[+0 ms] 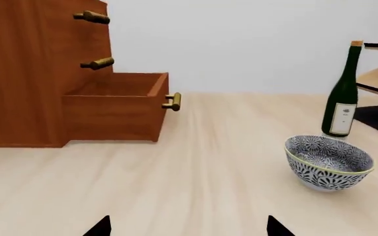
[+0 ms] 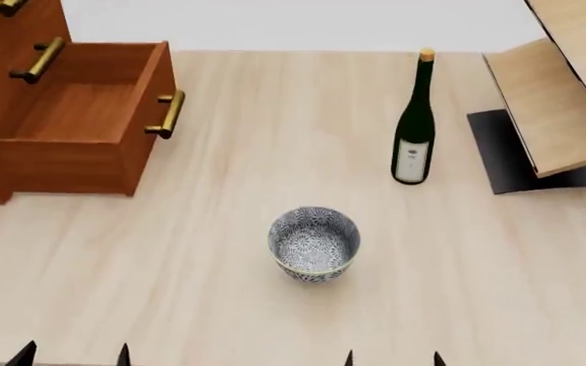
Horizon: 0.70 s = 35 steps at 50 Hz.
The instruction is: Put the wine bottle in the bottom drawer of the cabinet.
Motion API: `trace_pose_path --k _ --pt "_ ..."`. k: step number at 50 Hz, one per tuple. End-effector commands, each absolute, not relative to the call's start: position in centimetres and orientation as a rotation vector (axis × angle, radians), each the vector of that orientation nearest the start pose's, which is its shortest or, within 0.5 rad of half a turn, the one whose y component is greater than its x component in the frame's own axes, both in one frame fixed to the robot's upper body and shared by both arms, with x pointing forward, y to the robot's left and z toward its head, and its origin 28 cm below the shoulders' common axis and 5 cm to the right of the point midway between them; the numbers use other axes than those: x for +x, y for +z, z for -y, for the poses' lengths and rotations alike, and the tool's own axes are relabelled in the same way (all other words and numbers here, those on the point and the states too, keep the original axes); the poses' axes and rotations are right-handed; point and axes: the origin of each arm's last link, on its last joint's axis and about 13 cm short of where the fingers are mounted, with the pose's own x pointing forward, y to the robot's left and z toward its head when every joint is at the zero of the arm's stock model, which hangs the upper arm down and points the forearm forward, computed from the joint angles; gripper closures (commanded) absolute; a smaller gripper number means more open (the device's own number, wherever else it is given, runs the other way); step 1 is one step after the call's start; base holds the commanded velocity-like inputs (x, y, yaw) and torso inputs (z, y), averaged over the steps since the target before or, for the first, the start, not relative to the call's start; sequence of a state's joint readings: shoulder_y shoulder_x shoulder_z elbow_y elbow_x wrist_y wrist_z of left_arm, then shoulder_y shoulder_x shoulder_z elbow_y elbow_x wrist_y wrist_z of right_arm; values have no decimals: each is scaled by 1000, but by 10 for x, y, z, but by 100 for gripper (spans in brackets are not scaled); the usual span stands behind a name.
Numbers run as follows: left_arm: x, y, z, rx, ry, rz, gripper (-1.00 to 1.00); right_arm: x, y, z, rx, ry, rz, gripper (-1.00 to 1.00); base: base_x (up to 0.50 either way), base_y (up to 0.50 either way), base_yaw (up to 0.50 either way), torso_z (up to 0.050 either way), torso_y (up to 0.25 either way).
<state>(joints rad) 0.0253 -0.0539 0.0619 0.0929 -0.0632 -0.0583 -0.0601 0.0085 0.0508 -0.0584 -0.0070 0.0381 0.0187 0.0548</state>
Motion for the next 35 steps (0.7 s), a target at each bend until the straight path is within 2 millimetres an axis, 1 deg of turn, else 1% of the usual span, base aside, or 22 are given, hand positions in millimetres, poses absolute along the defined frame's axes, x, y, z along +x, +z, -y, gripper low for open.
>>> trace_pose_path --k 1,4,8,10,16,20,21,23,24,26,28,29,30,33,35 --pt "199 35 -205 -23 -20 1 -100 213 22 99 -19 3 -4 -100 0 0 0 50 0" --pt "197 42 -205 19 -2 32 -100 213 27 98 -36 8 -1 -100 0 0 0 50 0" --pt "195 51 -206 13 -23 34 -100 213 33 99 -40 12 3 -100 0 0 0 50 0" --pt "197 52 -206 23 -25 34 -100 216 35 100 -58 9 6 -100 0 0 0 50 0" --pt "200 70 -207 35 -31 39 -100 217 58 105 -50 -6 31 -100 0 0 0 50 0" --pt "203 77 -209 7 -46 2 -100 219 67 106 -63 -9 28 -100 0 0 0 50 0" --pt "205 81 -209 22 -33 11 -100 220 71 107 -94 -31 26 -100 0 0 0 50 0" --pt "206 84 -210 27 -15 7 -100 221 79 110 -63 -23 17 -100 0 0 0 50 0" --pt "206 86 -211 13 -23 -4 -100 222 82 110 -69 -23 15 -100 0 0 0 50 0" --pt "206 91 -210 44 -16 2 -100 224 89 111 -75 -23 14 -100 0 0 0 50 0" --pt "207 100 -211 37 20 4 -100 225 95 111 -82 -12 12 -100 0 0 0 50 0" --pt "208 104 -212 2 24 -9 -100 226 97 111 -87 -13 13 -100 0 0 0 50 0" --pt "209 107 -213 1 39 -28 -100 228 99 112 -115 -38 28 -100 0 0 0 27 0" --pt "209 122 -215 32 39 11 -100 233 105 112 -112 -32 22 -100 0 0 0 0 0" --pt "207 132 -217 43 41 31 -100 234 113 112 -109 -30 41 -100 0 0 0 0 0"
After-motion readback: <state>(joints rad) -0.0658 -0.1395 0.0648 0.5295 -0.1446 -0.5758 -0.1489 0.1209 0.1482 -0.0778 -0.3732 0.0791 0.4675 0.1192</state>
